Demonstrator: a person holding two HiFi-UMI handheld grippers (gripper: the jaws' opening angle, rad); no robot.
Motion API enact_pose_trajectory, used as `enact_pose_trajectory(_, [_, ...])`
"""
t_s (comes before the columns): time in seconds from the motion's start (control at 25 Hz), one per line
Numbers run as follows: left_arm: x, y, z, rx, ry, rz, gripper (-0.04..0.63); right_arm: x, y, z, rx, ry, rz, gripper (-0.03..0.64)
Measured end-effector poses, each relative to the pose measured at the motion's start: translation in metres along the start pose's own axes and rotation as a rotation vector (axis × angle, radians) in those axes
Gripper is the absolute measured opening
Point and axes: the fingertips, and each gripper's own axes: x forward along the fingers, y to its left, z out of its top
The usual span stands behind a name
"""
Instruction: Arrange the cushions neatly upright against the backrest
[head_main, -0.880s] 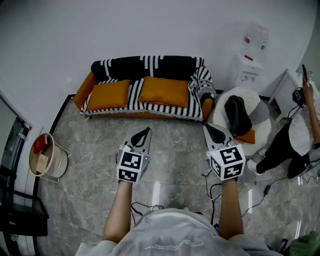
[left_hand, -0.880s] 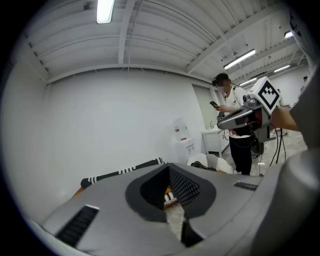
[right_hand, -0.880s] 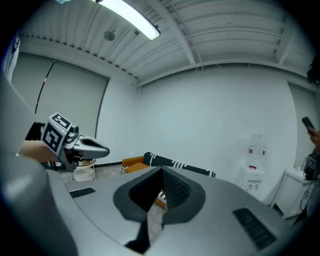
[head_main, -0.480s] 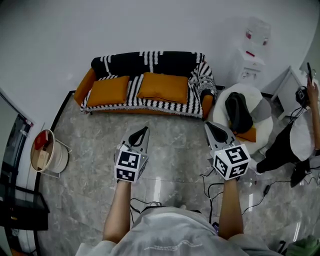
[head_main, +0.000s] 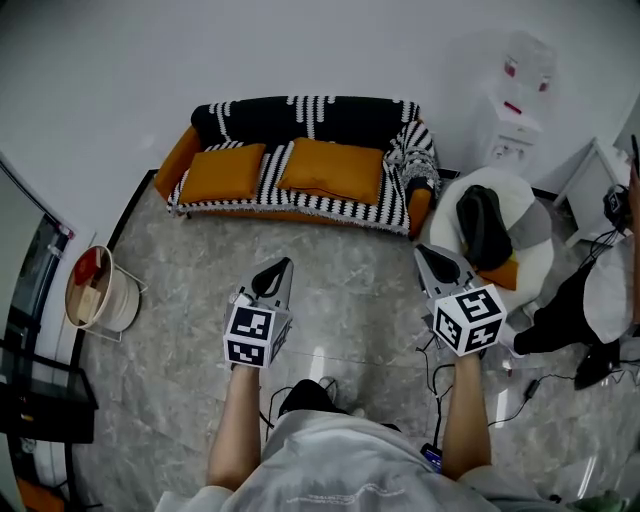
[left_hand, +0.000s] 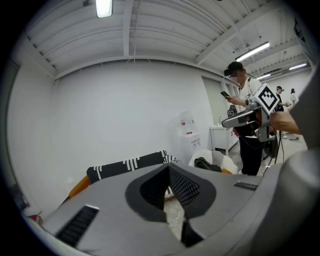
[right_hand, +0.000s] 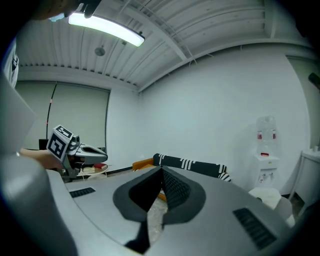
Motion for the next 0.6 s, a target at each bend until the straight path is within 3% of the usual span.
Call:
enact_pose_trajectory(0.32, [0.031,0.019,-0.01,-0.029,0.012,0.018,0.023,0.024,-0.023,-0.006,-0.009,0.013,-0.025,-0.003])
enact_pose_trajectory(0.6, [0.104,0.073,-0.029,-0.05,0.038,0.011,0.023,0.098,-0.063,-0.016,0.043,0.059,-0.047,-0.003])
